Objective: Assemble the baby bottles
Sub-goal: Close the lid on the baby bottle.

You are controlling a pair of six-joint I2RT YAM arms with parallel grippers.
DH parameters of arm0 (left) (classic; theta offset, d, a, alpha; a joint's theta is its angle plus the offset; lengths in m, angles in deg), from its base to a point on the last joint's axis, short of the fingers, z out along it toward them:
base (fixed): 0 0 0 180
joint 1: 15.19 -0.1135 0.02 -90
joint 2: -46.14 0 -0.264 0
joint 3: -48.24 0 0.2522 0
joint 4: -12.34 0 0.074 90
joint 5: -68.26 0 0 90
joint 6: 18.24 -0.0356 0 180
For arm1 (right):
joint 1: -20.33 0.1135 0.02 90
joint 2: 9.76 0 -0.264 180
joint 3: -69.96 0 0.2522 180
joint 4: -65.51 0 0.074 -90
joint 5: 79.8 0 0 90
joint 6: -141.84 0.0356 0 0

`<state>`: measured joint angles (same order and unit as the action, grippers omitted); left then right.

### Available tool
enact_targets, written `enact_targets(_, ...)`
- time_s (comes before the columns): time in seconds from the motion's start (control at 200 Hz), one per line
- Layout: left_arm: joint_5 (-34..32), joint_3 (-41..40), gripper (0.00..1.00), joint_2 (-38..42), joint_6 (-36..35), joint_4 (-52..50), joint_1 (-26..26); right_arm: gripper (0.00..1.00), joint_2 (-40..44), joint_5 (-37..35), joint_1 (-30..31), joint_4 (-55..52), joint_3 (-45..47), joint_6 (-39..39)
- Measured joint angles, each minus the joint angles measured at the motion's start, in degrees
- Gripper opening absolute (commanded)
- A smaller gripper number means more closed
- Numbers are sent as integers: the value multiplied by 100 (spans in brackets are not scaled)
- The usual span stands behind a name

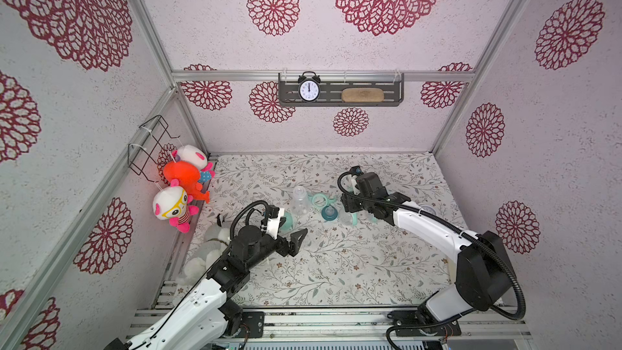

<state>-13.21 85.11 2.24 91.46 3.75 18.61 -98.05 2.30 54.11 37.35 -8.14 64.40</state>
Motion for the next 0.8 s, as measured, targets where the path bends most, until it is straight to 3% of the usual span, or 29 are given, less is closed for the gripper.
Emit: enact_targets(0.796,0,0,98,-74,-20,-2,0,71,63,-234,-4,-214,-136,-94)
